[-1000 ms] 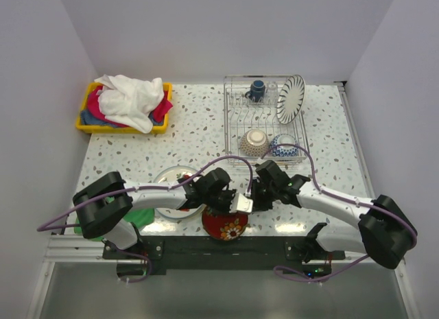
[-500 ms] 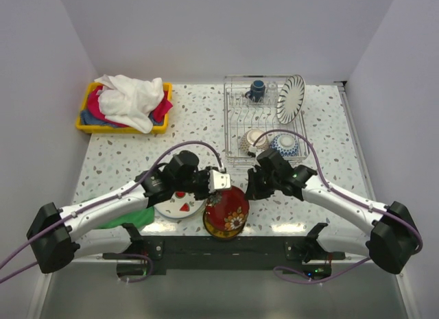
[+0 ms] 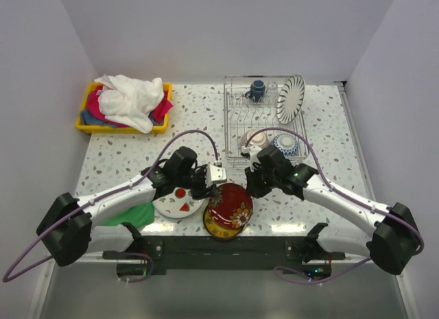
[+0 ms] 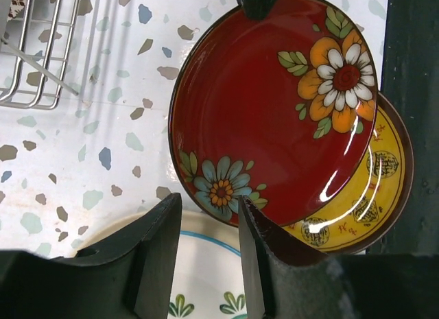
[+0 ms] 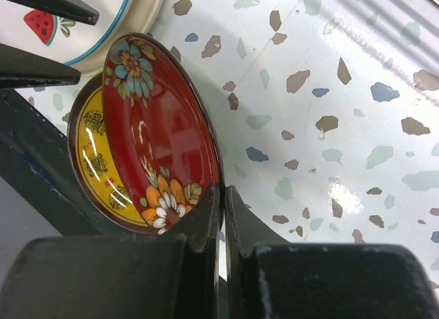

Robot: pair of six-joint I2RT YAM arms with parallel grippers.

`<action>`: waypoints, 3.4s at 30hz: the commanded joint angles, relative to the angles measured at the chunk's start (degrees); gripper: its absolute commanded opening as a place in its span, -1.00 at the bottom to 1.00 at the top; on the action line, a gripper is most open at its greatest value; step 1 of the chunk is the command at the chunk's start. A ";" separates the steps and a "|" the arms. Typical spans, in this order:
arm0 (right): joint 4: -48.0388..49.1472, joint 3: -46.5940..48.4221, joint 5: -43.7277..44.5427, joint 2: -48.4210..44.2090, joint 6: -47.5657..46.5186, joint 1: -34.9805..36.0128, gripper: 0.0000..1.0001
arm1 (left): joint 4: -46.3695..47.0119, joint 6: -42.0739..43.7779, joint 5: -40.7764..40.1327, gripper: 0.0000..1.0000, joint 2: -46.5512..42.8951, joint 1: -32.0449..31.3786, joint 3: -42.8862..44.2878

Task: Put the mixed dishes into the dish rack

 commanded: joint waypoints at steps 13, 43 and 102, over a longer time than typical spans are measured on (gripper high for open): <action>2.70 1.45 -1.76 -4.64 -7.09 0.77 -1.00 | 9.31 -1.89 6.64 -0.29 10.25 1.30 1.31; 9.82 -5.67 -11.95 -4.91 -3.66 0.68 -0.58 | 6.41 -2.41 17.72 -1.00 13.50 4.55 6.68; -13.12 81.35 48.78 52.65 -13.16 -25.60 -1.00 | 18.97 -21.05 -18.76 -1.00 6.47 18.52 17.31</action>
